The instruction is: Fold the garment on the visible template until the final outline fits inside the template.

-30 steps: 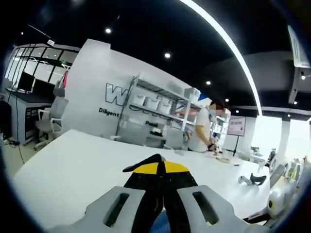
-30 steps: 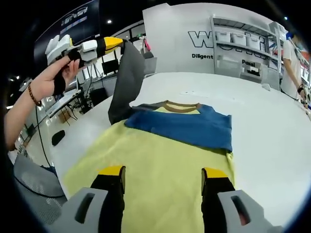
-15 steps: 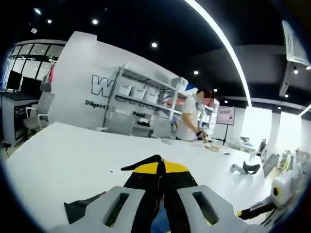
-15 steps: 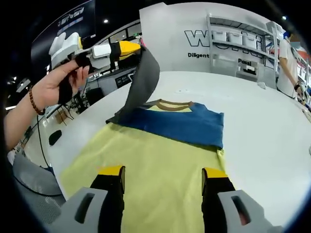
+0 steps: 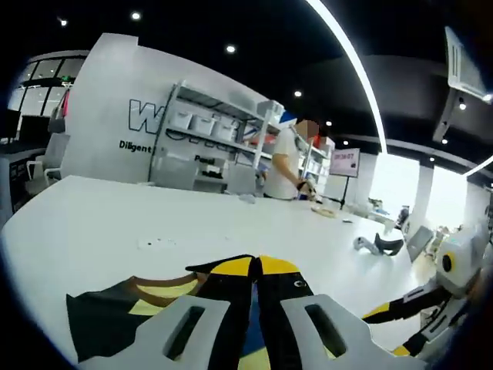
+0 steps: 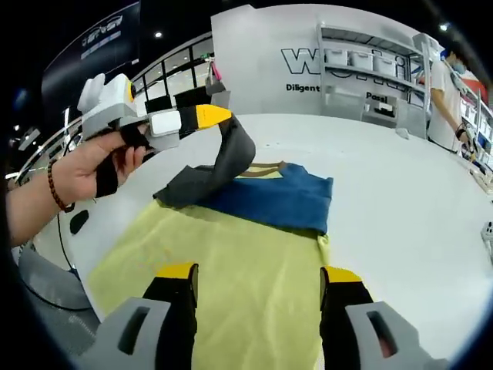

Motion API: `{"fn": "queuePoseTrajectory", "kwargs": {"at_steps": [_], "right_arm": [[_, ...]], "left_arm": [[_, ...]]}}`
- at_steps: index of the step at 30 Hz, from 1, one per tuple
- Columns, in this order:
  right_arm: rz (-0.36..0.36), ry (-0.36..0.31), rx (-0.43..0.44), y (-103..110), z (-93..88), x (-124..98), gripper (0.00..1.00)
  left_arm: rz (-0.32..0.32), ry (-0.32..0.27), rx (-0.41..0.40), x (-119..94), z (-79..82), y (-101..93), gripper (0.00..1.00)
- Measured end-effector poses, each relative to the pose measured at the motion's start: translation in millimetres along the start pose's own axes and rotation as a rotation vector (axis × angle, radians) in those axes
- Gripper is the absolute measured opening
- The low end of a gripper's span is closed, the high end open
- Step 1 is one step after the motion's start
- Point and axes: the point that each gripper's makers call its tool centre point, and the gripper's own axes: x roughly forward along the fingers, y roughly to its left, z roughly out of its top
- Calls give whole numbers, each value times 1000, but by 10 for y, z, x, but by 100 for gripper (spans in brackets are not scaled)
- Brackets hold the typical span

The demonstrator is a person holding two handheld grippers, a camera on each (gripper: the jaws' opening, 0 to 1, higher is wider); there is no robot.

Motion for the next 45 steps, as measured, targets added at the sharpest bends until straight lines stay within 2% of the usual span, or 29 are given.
{"fn": "queuePoseTrajectory", "kwargs": {"at_steps": [4, 16, 22, 29, 37, 41, 45], "right_arm": [[-14, 9, 8, -60, -48, -44, 61], [-48, 18, 26, -209, -107, -124, 62], [-55, 21, 28, -244, -120, -150, 62], [-78, 29, 35, -316, -133, -197, 63], [-89, 30, 43, -393, -133, -252, 63], [-97, 25, 43, -431, -114, -262, 62], [-94, 18, 46, -438, -71, -231, 62]], "left_arm": [[-27, 37, 13, 70, -163, -91, 0], [-67, 128, 31, 225, -585, -200, 0], [-66, 153, 18, 271, -697, -206, 0], [-93, 196, 14, 357, -897, -329, 0], [-91, 248, 17, 371, -1127, -345, 0], [-91, 257, 12, 325, -1164, -358, 0], [-89, 243, 14, 269, -1094, -335, 0]]}}
